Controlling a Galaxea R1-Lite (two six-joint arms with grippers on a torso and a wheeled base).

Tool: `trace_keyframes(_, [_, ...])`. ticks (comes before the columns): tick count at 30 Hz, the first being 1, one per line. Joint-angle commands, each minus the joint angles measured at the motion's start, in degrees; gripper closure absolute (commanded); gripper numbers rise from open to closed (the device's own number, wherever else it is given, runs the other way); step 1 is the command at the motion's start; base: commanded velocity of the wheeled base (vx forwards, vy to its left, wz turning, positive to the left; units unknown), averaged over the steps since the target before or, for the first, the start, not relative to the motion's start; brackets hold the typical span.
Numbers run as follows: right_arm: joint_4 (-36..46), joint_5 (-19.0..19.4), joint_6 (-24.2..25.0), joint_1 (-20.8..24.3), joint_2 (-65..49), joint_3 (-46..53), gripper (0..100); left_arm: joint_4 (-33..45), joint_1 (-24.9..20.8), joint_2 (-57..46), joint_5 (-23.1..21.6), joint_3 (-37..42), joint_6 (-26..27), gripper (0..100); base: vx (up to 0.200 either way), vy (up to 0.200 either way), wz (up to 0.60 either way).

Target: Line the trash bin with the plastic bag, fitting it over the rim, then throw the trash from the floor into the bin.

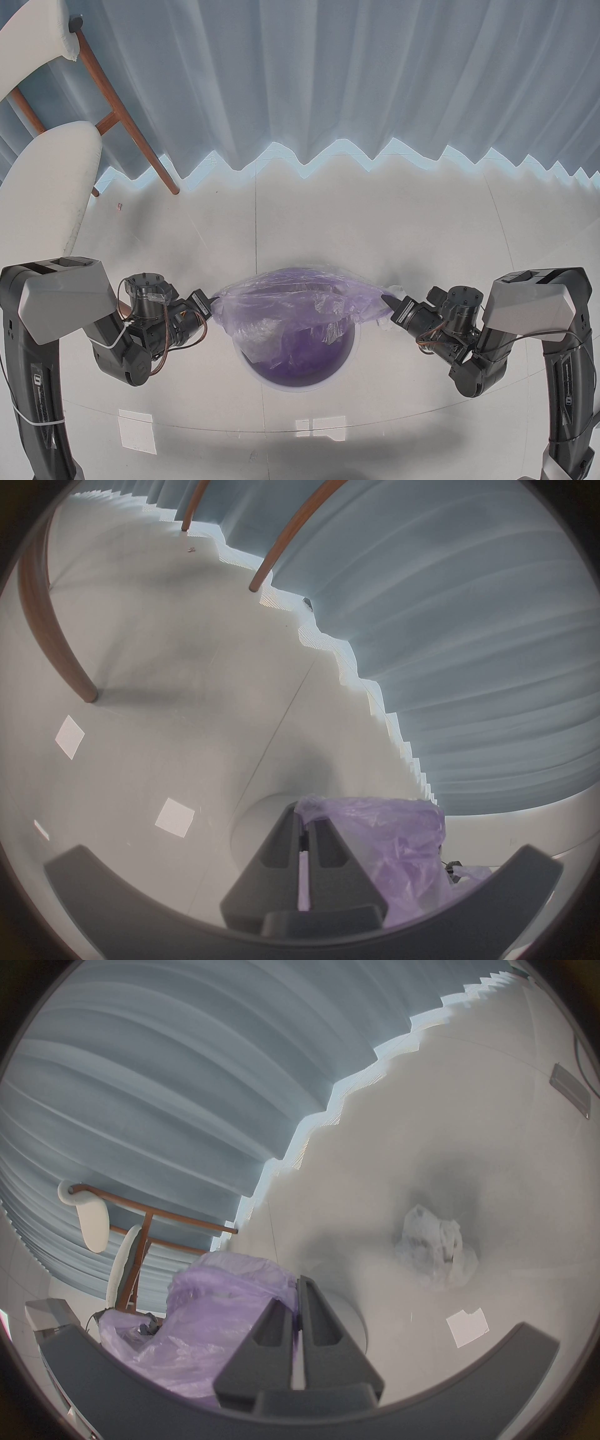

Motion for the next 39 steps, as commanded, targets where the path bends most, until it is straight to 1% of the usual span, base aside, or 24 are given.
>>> trace_keyframes(1, [-0.6, 0.0, -0.1, 1.4, -0.6, 2.6, 100, -0.1, 0.1, -2.5, -1.4, 2.5, 0.1, 100, 0.000, 0.000, 0.00])
trace_keyframes(2, [-0.6, 0.0, -0.1, 1.4, -0.6, 2.6, 100, -0.1, 0.1, -2.5, -1.4, 2.5, 0.1, 100, 0.000, 0.000, 0.00])
trace_keyframes(3, [-0.7, 0.0, -0.2, 1.4, -0.9, 3.3, 0, -0.1, 0.5, -3.2, -2.6, 3.5, 0.0, 0, 0.000, 0.000, 0.00])
trace_keyframes(6, [-0.7, 0.1, -0.7, 1.4, -2.0, 4.5, 0, -0.4, 0.9, -5.4, -5.3, 6.5, 0.0, 0, 0.000, 0.000, 0.00])
trace_keyframes(9, [-0.9, 0.1, -0.4, 1.4, -3.4, 6.2, 0, -0.1, 2.0, -7.3, -7.2, 7.4, -0.2, 0, 0.000, 0.000, 0.00])
trace_keyframes(11, [-1.2, 0.2, -0.2, 1.4, -4.9, 7.9, 0, -0.5, 2.6, -7.5, -7.6, 7.7, -0.1, 0, 0.000, 0.000, 0.00])
trace_keyframes(15, [-1.3, 0.5, 0.8, 1.4, -8.5, 10.5, 0, -0.4, 5.1, -9.8, -8.4, 7.7, 0.2, 0, 0.000, 0.000, 0.00])
trace_keyframes(17, [-1.2, 0.5, 0.9, 1.4, -9.1, 10.8, 0, -0.3, 5.2, -10.5, -9.0, 7.9, 0.2, 0, 0.000, 0.000, 0.00])
trace_keyframes(18, [-0.8, 0.7, 1.3, 1.6, -12.0, 12.0, 0, 0.5, 5.1, -14.0, -10.9, 8.8, -0.2, 0, 0.000, 0.000, 0.00])
trace_keyframes(21, [-0.1, 1.0, 1.3, 3.2, -14.8, 13.6, 0, 1.0, 4.3, -17.0, -13.5, 11.6, -0.3, 0, 0.000, 0.000, 0.00])
trace_keyframes(22, [0.1, 1.0, 1.3, 3.4, -15.0, 13.7, 0, 1.3, 4.2, -17.1, -13.8, 11.9, -0.3, 0, 0.000, 0.000, 0.00])
trace_keyframes(23, [1.3, 1.0, 1.4, 4.5, -15.8, 14.2, 0, 3.0, 2.8, -18.2, -15.2, 13.3, -0.3, 0, 0.000, 0.000, 0.00])
trace_keyframes(27, [2.2, 0.9, 1.6, 6.7, -15.2, 14.9, 0, 6.4, 0.9, -18.0, -15.7, 13.4, -0.4, 0, 0.000, 0.000, 0.00])
trace_keyframes(33, [1.8, 0.8, 1.6, 6.7, -15.5, 14.9, 0, 8.6, -0.1, -16.7, -15.7, 13.4, -0.4, 0, 0.000, 0.000, 0.00])
trace_keyframes(35, [1.8, 0.8, 1.5, 6.7, -15.5, 15.0, 0, 8.7, -0.1, -16.5, -15.7, 13.5, -0.4, 0, 0.000, 0.000, 0.00])
trace_keyframes(39, [1.7, 0.7, 1.1, 6.6, -15.5, 15.1, 0, 7.8, -1.5, -17.1, -15.2, 15.3, 1.0, 0, 0.000, 0.000, 0.00])
